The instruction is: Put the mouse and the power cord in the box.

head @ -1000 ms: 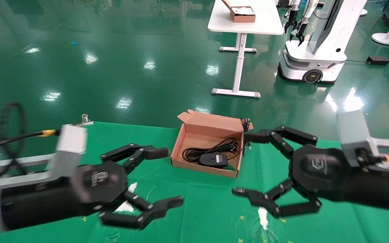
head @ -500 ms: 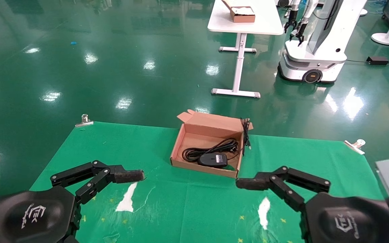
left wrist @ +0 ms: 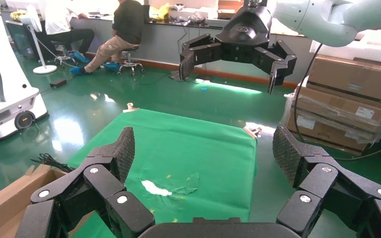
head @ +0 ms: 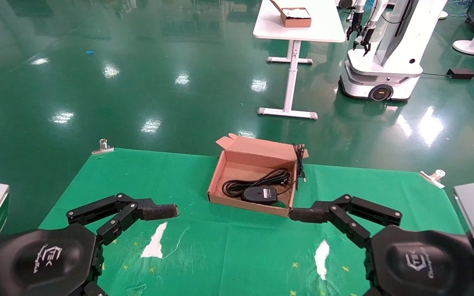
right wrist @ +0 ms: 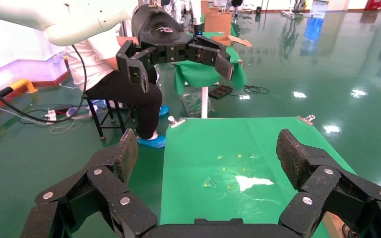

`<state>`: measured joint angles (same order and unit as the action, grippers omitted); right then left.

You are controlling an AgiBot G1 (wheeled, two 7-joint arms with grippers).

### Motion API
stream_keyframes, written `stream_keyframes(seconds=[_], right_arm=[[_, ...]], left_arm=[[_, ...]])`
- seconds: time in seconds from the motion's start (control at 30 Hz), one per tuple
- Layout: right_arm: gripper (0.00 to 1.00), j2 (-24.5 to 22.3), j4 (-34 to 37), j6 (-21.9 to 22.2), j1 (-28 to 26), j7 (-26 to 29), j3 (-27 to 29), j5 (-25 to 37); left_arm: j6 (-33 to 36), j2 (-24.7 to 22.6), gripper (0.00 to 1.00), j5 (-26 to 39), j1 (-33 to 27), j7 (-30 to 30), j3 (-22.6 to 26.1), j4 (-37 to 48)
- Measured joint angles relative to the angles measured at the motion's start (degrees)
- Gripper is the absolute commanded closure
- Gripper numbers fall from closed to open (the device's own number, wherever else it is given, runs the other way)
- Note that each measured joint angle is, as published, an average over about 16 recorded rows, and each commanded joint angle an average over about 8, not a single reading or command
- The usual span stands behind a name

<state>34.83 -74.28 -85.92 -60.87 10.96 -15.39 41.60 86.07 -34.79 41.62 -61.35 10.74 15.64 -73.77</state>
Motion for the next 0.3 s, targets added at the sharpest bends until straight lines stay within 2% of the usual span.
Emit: stream_keyframes(seconds=[0.3], right_arm=[[0.0, 0.1, 0.3, 0.1, -0.3, -0.1, -0.3, 0.1]], left_arm=[[-0.1, -0.1, 0.0, 0.1, -0.1, 0.0, 0.1, 0.1]])
